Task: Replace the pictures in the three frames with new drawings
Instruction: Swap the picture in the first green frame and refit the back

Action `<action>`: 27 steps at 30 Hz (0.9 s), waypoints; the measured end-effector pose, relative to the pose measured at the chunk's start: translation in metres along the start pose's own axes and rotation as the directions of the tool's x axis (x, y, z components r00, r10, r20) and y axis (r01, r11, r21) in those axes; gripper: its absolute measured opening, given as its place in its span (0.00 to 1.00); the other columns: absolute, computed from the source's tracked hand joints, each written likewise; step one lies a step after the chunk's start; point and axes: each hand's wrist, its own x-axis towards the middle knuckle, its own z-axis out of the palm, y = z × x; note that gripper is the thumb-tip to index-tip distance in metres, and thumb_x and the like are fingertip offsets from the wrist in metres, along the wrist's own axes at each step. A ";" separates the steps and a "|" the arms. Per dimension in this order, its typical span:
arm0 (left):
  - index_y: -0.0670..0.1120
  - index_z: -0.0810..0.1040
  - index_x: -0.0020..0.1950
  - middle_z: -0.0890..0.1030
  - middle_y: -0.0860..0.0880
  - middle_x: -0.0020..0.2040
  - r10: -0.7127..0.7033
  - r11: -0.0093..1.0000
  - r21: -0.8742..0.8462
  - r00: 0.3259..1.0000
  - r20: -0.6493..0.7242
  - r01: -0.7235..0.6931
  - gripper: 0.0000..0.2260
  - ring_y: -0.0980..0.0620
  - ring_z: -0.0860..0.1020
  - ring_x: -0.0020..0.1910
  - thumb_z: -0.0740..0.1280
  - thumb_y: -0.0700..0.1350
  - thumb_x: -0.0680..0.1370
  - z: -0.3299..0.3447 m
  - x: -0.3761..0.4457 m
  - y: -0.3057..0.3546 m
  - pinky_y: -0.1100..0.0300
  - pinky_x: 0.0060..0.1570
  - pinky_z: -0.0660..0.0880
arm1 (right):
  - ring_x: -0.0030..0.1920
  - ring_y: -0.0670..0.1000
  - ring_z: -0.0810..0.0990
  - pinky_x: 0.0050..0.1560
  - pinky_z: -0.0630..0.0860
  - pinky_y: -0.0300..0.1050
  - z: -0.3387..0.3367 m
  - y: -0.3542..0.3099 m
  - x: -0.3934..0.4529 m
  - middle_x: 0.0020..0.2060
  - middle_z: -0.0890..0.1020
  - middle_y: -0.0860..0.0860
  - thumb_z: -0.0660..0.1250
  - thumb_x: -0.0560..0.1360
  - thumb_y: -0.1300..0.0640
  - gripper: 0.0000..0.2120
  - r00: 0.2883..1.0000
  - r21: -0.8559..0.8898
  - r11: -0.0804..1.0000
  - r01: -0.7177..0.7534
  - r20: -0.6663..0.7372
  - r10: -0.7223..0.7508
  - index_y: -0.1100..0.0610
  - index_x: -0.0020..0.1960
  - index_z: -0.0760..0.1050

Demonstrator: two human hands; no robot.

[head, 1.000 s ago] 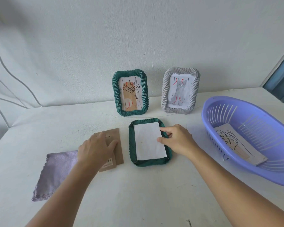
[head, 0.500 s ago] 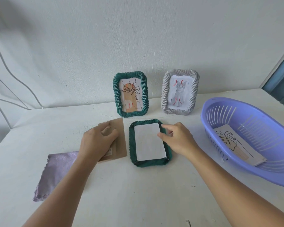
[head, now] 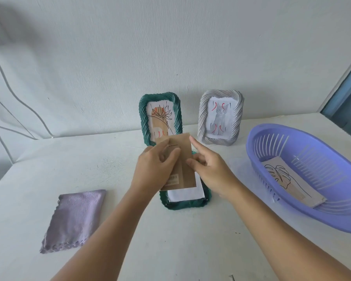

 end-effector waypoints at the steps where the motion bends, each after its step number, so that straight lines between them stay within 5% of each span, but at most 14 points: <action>1: 0.59 0.73 0.73 0.75 0.51 0.50 -0.013 1.000 -0.020 1.000 -0.006 0.013 0.21 0.59 0.76 0.47 0.66 0.58 0.80 -0.001 0.001 -0.004 0.61 0.49 0.72 | 0.48 0.43 0.81 0.61 0.73 0.36 -0.002 0.002 0.000 0.48 0.86 0.44 0.65 0.82 0.60 0.31 1.000 0.019 1.000 0.003 -0.026 -0.003 0.38 0.79 0.61; 5: 0.60 0.62 0.80 0.79 0.53 0.59 -0.107 0.979 -0.158 0.985 0.134 0.128 0.26 0.55 0.82 0.51 0.65 0.54 0.82 -0.010 0.007 -0.024 0.61 0.49 0.78 | 0.55 0.47 0.81 0.72 0.71 0.53 -0.011 0.011 0.004 0.51 0.86 0.51 0.65 0.82 0.59 0.30 0.996 0.088 0.996 -0.022 -0.090 0.030 0.31 0.75 0.63; 8: 0.60 0.60 0.81 0.86 0.51 0.52 -0.064 0.918 -0.358 0.956 0.288 0.169 0.29 0.51 0.86 0.51 0.68 0.46 0.82 -0.016 0.004 -0.027 0.50 0.57 0.80 | 0.59 0.51 0.82 0.72 0.71 0.60 -0.011 0.013 0.005 0.52 0.86 0.52 0.65 0.82 0.60 0.31 0.996 0.120 0.992 -0.033 -0.076 0.043 0.30 0.74 0.64; 12: 0.55 0.62 0.81 0.87 0.47 0.47 -0.031 0.923 -0.357 0.950 0.311 0.147 0.30 0.51 0.86 0.48 0.68 0.41 0.81 -0.018 0.000 -0.023 0.49 0.57 0.81 | 0.53 0.49 0.81 0.73 0.70 0.53 -0.012 0.013 0.005 0.52 0.86 0.51 0.68 0.81 0.59 0.32 0.999 0.094 0.995 -0.039 -0.034 0.042 0.33 0.76 0.63; 21: 0.57 0.62 0.80 0.86 0.51 0.47 -0.071 0.962 -0.227 0.941 0.330 0.152 0.34 0.52 0.85 0.47 0.73 0.46 0.78 -0.015 -0.003 -0.033 0.51 0.54 0.82 | 0.39 0.41 0.78 0.51 0.76 0.37 -0.021 0.008 -0.003 0.47 0.81 0.45 0.72 0.77 0.64 0.42 0.990 -0.071 0.993 -0.095 0.100 0.102 0.43 0.81 0.54; 27: 0.57 0.62 0.81 0.85 0.52 0.45 -0.085 0.986 -0.111 0.941 0.327 0.128 0.35 0.53 0.84 0.45 0.74 0.49 0.77 -0.009 0.001 -0.038 0.52 0.53 0.82 | 0.40 0.43 0.79 0.56 0.79 0.43 -0.022 0.015 0.001 0.50 0.82 0.47 0.73 0.77 0.61 0.43 0.989 -0.171 0.980 -0.098 0.096 0.115 0.42 0.82 0.53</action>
